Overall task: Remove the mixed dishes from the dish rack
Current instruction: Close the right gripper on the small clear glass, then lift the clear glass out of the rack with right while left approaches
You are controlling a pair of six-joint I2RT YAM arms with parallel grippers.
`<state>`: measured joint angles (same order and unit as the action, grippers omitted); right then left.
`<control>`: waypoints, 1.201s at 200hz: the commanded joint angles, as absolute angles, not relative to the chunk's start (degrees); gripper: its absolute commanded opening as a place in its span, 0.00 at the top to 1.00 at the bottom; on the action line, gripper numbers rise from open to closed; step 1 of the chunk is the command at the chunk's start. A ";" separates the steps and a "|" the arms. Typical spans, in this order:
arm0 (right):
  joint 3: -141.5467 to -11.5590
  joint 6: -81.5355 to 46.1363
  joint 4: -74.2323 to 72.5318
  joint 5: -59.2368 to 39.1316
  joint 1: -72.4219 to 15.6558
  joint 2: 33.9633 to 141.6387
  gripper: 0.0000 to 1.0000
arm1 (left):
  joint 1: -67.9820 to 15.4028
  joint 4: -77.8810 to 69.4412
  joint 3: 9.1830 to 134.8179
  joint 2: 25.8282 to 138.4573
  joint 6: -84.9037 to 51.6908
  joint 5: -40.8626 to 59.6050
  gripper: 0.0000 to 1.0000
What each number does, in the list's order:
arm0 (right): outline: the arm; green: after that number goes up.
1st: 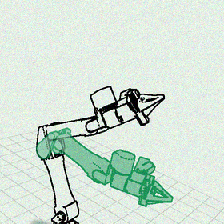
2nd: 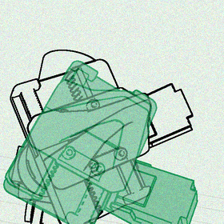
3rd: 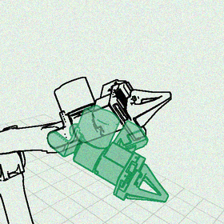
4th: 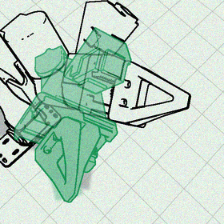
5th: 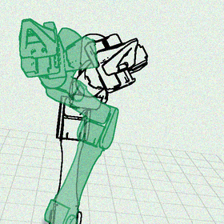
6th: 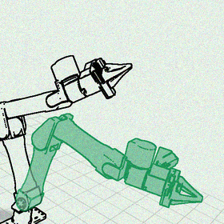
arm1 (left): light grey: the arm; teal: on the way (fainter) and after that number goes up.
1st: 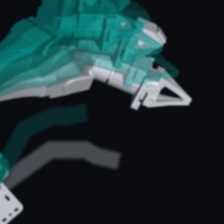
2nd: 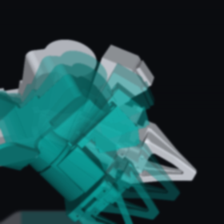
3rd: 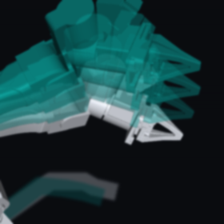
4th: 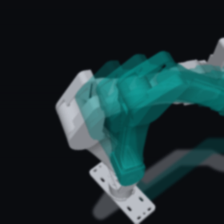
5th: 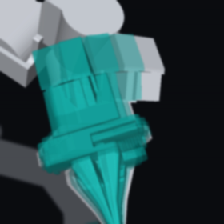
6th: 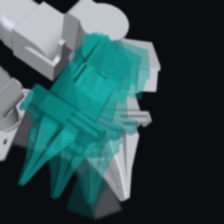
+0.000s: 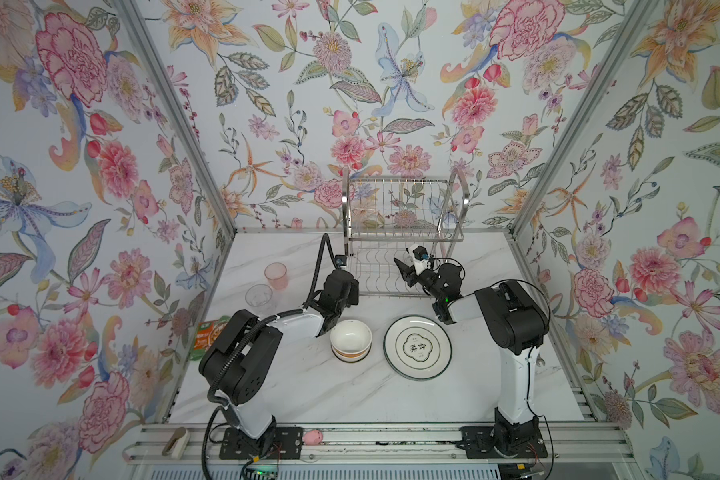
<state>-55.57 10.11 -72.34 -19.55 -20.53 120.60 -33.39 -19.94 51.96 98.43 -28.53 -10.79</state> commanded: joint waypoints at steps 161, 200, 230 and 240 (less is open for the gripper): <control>-45.25 -3.16 -73.39 -28.37 -21.75 105.02 1.00 | -33.21 -24.71 54.06 95.70 -28.04 -9.90 0.51; -42.83 -5.05 -72.97 -27.78 -23.02 102.35 1.00 | -33.11 -25.03 52.69 93.76 -28.37 -10.40 0.34; -40.87 -6.96 -71.41 -26.27 -24.05 99.02 1.00 | -33.13 -24.81 51.01 90.56 -28.62 -11.73 0.16; -39.93 -7.48 -70.88 -25.17 -24.40 97.78 1.00 | -33.08 -24.60 50.27 90.00 -28.82 -12.58 0.10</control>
<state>-41.78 -4.89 -71.07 -27.27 -23.57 101.27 -33.39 -23.70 52.07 92.99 -28.10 -10.85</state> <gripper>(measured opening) 0.534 0.855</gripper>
